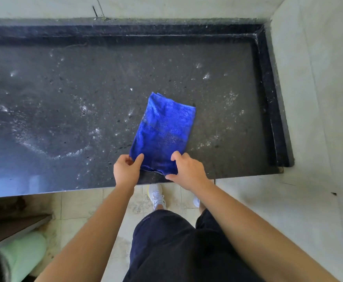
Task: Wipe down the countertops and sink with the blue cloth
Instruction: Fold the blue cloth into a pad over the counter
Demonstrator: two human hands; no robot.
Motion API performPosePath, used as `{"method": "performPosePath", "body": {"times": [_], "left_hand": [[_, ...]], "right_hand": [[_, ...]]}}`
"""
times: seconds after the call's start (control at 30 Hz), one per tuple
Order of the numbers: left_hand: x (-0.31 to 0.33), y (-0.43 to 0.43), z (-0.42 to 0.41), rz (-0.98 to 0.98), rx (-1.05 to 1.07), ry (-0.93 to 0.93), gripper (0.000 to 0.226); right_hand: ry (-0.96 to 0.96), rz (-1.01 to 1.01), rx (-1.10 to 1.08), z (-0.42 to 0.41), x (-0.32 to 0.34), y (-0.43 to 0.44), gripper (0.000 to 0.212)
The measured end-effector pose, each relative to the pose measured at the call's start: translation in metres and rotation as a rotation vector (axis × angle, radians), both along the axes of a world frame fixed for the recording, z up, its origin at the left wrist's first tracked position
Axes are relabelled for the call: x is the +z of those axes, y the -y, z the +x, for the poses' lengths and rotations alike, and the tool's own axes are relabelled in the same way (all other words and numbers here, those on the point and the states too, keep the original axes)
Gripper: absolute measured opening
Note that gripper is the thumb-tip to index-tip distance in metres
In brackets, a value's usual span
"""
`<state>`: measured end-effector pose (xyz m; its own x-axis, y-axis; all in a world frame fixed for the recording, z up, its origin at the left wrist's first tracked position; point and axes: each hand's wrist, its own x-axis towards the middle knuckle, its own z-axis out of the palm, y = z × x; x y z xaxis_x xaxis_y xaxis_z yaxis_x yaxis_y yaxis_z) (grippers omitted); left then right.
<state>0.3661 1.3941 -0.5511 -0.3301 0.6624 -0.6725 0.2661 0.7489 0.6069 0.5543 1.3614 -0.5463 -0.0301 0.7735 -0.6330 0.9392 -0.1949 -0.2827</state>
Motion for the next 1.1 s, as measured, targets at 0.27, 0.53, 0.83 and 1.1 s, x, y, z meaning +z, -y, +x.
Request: {"method": "performPosePath", "body": {"times": [0.27,0.53,0.83,1.1], "left_hand": [[0.010,-0.007,-0.017,0.019,0.179,0.234,0.025],[0.030,-0.001,-0.010,0.176,0.156,0.302,0.032],[0.039,0.047,-0.020,0.125,0.115,0.280,0.011],[0.035,0.035,-0.027,-0.056,0.127,0.345,0.007]], "right_hand": [[-0.023,0.102,-0.240,-0.008,0.003,0.019,0.021],[-0.307,0.385,-0.546,0.005,0.042,0.051,0.017],[-0.410,0.358,-0.780,-0.006,0.048,0.083,0.019],[-0.551,0.214,-0.950,0.007,0.054,0.069,0.020]]}}
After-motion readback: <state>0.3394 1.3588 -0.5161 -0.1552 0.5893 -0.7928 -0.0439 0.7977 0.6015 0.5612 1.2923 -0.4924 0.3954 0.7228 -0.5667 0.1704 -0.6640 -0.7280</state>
